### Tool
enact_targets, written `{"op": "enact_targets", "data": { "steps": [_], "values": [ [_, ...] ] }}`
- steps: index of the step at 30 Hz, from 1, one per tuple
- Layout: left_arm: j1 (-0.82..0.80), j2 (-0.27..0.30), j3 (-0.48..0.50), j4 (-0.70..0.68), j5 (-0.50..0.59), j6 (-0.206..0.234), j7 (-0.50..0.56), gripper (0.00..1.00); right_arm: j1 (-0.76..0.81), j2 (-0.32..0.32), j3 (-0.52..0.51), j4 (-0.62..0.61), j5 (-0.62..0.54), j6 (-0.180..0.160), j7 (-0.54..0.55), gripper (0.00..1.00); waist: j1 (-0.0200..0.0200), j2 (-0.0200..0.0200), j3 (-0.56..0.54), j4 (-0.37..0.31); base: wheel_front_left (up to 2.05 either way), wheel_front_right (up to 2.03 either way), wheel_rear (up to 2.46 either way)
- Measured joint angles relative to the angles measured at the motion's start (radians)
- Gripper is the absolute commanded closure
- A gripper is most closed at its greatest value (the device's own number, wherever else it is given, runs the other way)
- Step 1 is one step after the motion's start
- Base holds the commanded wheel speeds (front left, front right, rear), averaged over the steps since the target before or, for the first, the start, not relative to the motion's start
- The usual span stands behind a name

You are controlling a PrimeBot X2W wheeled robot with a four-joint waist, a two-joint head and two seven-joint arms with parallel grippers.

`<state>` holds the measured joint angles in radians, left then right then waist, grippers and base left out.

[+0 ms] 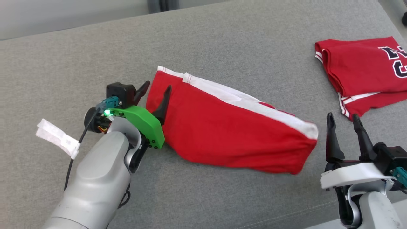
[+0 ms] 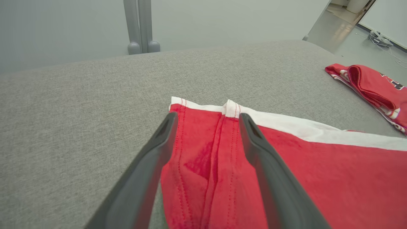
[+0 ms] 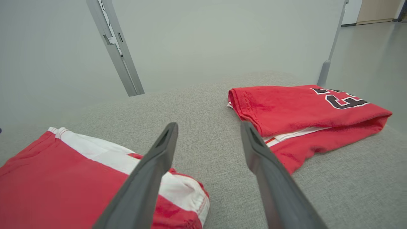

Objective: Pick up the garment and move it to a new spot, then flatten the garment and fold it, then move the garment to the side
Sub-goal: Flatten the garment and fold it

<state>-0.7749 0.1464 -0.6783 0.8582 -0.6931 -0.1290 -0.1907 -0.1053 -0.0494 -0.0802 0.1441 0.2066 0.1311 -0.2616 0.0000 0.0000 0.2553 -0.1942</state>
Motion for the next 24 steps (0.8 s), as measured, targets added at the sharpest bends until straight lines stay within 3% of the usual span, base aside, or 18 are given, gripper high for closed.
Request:
{"op": "enact_targets", "data": {
  "steps": [10, 24],
  "values": [
    [0.035, 0.003, -0.011, -0.039, -0.019, 0.0, 0.007, 0.0, -0.001, 0.0, -0.045, 0.01, -0.026, 0.0, 0.0, 0.0, 0.0, 0.0, -0.008, 0.018, 0.0, 0.0, 0.0],
    [-0.102, -0.027, -0.059, 0.035, 0.011, 0.026, 0.114, 0.0, -0.035, 0.0, 0.012, -0.026, 0.015, 0.0, 0.0, 0.0, 0.0, 0.0, 0.06, -0.063, 0.0, 0.0, 0.0]
  ]
}}
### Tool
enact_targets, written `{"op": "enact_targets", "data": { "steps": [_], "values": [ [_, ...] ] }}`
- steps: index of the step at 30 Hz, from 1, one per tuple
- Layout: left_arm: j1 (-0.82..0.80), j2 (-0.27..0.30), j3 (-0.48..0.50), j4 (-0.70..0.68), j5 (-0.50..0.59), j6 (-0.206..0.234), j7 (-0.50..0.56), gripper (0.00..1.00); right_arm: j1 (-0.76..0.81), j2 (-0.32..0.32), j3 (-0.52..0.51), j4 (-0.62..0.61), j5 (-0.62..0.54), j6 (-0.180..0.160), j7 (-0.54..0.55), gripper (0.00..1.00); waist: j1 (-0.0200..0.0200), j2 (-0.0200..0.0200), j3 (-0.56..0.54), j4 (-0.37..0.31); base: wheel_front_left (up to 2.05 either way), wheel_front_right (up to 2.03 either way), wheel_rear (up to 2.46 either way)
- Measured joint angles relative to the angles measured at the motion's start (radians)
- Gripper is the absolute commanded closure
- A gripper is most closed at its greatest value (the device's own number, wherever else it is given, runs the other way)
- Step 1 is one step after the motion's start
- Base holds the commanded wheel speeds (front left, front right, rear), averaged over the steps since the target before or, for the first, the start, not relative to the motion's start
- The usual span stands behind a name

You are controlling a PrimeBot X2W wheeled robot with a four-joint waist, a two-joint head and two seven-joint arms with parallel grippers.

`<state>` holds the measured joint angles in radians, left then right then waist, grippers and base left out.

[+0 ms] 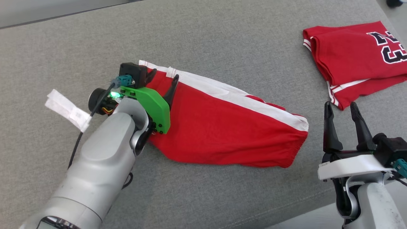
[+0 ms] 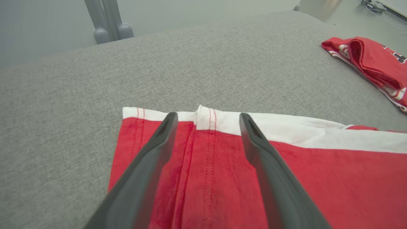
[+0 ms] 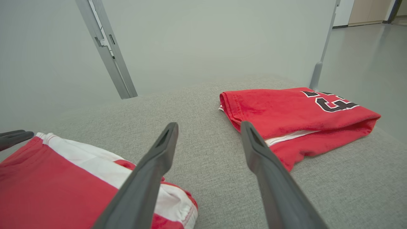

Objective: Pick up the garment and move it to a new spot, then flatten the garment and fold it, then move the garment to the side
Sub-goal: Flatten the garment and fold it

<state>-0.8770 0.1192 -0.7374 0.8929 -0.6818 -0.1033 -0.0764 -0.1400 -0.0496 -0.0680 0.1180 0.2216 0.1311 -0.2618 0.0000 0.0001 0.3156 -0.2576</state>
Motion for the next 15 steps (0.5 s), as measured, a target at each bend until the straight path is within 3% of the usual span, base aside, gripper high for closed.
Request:
{"op": "enact_targets", "data": {
  "steps": [8, 9, 10, 11, 12, 15],
  "values": [
    [-0.062, -0.002, -0.001, 0.111, -0.003, 0.013, 0.049, 0.0, -0.018, 0.0, 0.002, -0.004, 0.019, 0.0, 0.0, 0.0, 0.0, -0.0001, 0.054, -0.068, 0.0, 0.0, 0.0],
    [-0.064, -0.002, -0.001, 0.115, -0.004, 0.007, 0.04, 0.21, -0.018, 0.0, -0.003, -0.004, 0.021, 0.0, 0.0, 0.0, 0.0, 0.0, 0.059, -0.075, 0.0, 0.0, 0.0],
    [-0.068, -0.003, -0.001, 0.116, -0.006, 0.005, 0.03, 0.64, -0.018, 0.0, -0.009, -0.005, 0.022, 0.0, 0.0, 0.0, 0.0, 0.0, 0.064, -0.081, 0.0, 0.0, 0.0],
    [-0.07, -0.005, -0.002, 0.116, -0.007, 0.001, 0.022, 0.93, -0.018, 0.0, -0.015, -0.007, 0.022, 0.0, 0.0, 0.0, 0.0, -0.0001, 0.067, -0.084, 0.0, 0.0, 0.0],
    [-0.071, -0.008, -0.005, 0.115, -0.007, -0.003, 0.011, 1.0, -0.018, 0.0, -0.021, -0.007, 0.022, 0.0, 0.0, 0.0, 0.0, 0.0, 0.07, -0.086, 0.0, 0.0, 0.0],
    [-0.071, -0.013, -0.014, 0.113, -0.01, -0.011, -0.007, 1.0, -0.017, -0.001, -0.036, -0.007, 0.021, 0.0, 0.0, 0.0, 0.0, 0.0, 0.067, -0.082, 0.0, 0.0, 0.0]
  ]
}}
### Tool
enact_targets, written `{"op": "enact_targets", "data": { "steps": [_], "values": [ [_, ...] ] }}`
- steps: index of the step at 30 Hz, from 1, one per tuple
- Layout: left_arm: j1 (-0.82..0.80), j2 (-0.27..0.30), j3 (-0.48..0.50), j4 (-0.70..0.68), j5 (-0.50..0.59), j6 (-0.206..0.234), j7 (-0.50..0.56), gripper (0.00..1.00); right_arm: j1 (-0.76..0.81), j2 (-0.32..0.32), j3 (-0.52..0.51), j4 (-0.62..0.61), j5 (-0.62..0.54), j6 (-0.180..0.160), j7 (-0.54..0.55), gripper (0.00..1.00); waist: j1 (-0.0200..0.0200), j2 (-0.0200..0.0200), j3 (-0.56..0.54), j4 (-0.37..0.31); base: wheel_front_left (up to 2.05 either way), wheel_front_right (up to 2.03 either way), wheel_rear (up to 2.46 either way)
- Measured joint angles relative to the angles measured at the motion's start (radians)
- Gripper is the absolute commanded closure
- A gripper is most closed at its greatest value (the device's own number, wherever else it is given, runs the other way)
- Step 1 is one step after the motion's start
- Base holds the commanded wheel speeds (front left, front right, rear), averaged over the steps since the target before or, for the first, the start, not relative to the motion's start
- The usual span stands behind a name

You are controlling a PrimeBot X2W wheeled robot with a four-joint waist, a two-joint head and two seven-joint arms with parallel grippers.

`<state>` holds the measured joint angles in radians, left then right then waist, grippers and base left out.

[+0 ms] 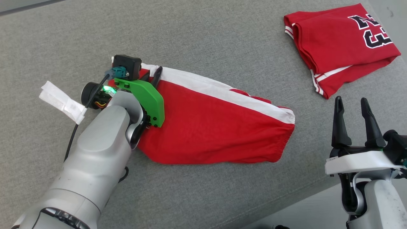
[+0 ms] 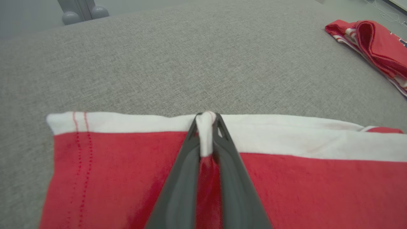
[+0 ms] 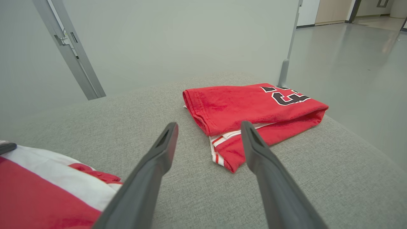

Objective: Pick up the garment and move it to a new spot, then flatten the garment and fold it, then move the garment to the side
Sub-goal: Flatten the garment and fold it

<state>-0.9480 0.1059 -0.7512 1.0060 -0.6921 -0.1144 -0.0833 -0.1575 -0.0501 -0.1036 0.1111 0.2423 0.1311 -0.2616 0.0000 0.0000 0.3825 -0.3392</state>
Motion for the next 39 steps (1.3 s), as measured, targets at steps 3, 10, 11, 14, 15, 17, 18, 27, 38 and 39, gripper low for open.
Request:
{"op": "enact_targets", "data": {
  "steps": [3, 10, 11, 14, 15, 17, 18, 27, 38, 39],
  "values": [
    [0.0, -0.001, -0.007, -0.003, -0.001, -0.002, -0.018, 1.0, 0.0, 0.0, -0.002, -0.004, -0.001, 0.0, 0.0, 0.0, 0.0, 0.0, -0.009, 0.014, 0.0, 0.0, 0.0],
    [-0.037, 0.038, 0.018, 0.004, -0.011, 0.018, -0.053, 1.0, 0.0, 0.001, 0.008, -0.003, -0.007, 0.0, 0.0, 0.0, 0.0, 0.0, -0.029, 0.058, 0.0, 0.0, 0.0],
    [-0.041, 0.043, 0.023, 0.008, -0.012, 0.023, -0.058, 1.0, -0.001, 0.001, 0.01, -0.003, -0.007, 0.0, 0.0, 0.0, 0.0, 0.0, -0.028, 0.059, 0.0, 0.0, 0.0],
    [-0.049, 0.059, 0.029, 0.031, -0.015, 0.043, -0.063, 1.0, -0.002, 0.001, 0.018, 0.0, -0.007, 0.0, 0.0, 0.0, 0.0, 0.0, -0.021, 0.056, 0.0, 0.0, 0.0],
    [-0.049, 0.063, 0.031, 0.04, -0.015, 0.048, -0.071, 0.78, -0.004, 0.001, 0.02, 0.002, -0.007, 0.0, 0.0, 0.0, 0.0, 0.0, -0.018, 0.054, 0.0, 0.0, 0.0],
    [-0.05, 0.061, 0.037, 0.053, -0.018, 0.053, -0.102, 0.0, -0.009, 0.001, 0.019, 0.007, -0.007, 0.0, 0.0, 0.0, 0.0, 0.0, -0.012, 0.047, 0.0, 0.0, 0.0],
    [-0.05, 0.058, 0.04, 0.055, -0.021, 0.053, -0.104, 0.0, -0.01, 0.001, 0.016, 0.008, -0.007, 0.0, 0.0, 0.0, 0.0, 0.0, -0.011, 0.047, 0.0, 0.0, 0.0],
    [-0.009, 0.056, 0.044, 0.081, -0.062, 0.029, -0.051, 0.0, -0.001, 0.0, -0.026, 0.014, -0.018, 0.0, 0.0, 0.0, 0.0, 0.0, -0.045, 0.074, 0.0, 0.0, 0.0],
    [0.068, 0.047, 0.067, 0.051, -0.181, 0.001, 0.2, 0.0, 0.009, 0.001, -0.022, 0.007, -0.027, 0.0, 0.0, 0.0, 0.0, 0.0, -0.081, 0.104, 0.0, 0.0, 0.0],
    [0.075, 0.048, 0.067, 0.04, -0.186, 0.0, 0.216, 0.0, 0.009, 0.001, -0.02, 0.006, -0.027, 0.0, 0.0, 0.0, 0.0, 0.0, -0.081, 0.102, 0.0, 0.0, 0.0]
  ]
}}
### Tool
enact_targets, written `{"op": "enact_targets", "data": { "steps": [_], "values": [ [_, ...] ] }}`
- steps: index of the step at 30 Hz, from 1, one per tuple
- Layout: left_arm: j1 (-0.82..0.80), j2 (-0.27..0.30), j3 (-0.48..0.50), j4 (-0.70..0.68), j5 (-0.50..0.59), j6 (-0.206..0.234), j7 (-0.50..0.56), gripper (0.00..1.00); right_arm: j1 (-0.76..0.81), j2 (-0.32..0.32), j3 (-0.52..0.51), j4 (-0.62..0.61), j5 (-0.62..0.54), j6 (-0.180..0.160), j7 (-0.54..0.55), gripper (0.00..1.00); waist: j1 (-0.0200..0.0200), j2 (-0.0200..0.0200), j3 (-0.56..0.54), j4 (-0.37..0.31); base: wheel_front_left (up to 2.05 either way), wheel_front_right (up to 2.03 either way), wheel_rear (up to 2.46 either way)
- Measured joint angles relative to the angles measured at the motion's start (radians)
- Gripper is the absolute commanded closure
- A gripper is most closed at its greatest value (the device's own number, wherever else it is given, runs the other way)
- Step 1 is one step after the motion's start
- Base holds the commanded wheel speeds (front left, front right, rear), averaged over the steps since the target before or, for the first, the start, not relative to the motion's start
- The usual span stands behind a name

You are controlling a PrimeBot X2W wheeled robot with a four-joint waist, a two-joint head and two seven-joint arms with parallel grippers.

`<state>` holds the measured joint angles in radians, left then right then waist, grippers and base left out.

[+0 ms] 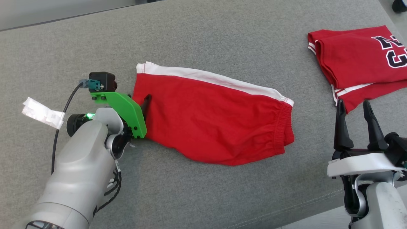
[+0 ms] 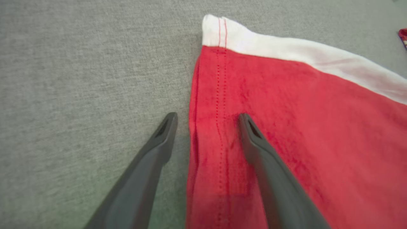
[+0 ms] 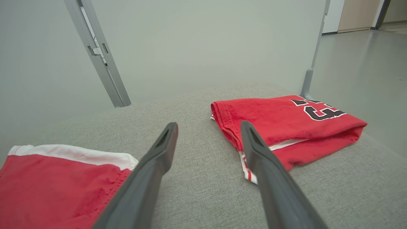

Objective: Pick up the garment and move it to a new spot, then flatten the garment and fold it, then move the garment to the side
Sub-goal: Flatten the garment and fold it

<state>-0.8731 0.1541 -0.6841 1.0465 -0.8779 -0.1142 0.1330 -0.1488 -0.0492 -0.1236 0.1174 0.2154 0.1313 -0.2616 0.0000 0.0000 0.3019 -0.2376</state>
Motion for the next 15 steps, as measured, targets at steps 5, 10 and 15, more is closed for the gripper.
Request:
{"op": "enact_targets", "data": {
  "steps": [5, 10, 15],
  "values": [
    [0.029, 0.005, -0.009, -0.062, -0.034, -0.008, 0.063, 0.56, 0.006, 0.0, -0.003, -0.002, -0.006, 0.0, 0.0, 0.0, 0.0, 0.0, -0.003, -0.013, 0.0, 0.0, 0.0],
    [0.064, 0.02, -0.013, -0.102, -0.035, 0.008, 0.04, 1.0, 0.021, 0.0, -0.004, 0.003, -0.007, 0.0, 0.0, 0.0, 0.0, 0.0, -0.019, -0.017, 0.0, 0.0, 0.0],
    [0.107, 0.026, 0.0, -0.135, -0.035, 0.04, -0.014, 1.0, 0.036, 0.0, -0.017, 0.004, -0.019, 0.0, 0.0, 0.0, 0.0, 0.0, -0.042, -0.002, 0.0, 0.0, 0.0]
  ]
}}
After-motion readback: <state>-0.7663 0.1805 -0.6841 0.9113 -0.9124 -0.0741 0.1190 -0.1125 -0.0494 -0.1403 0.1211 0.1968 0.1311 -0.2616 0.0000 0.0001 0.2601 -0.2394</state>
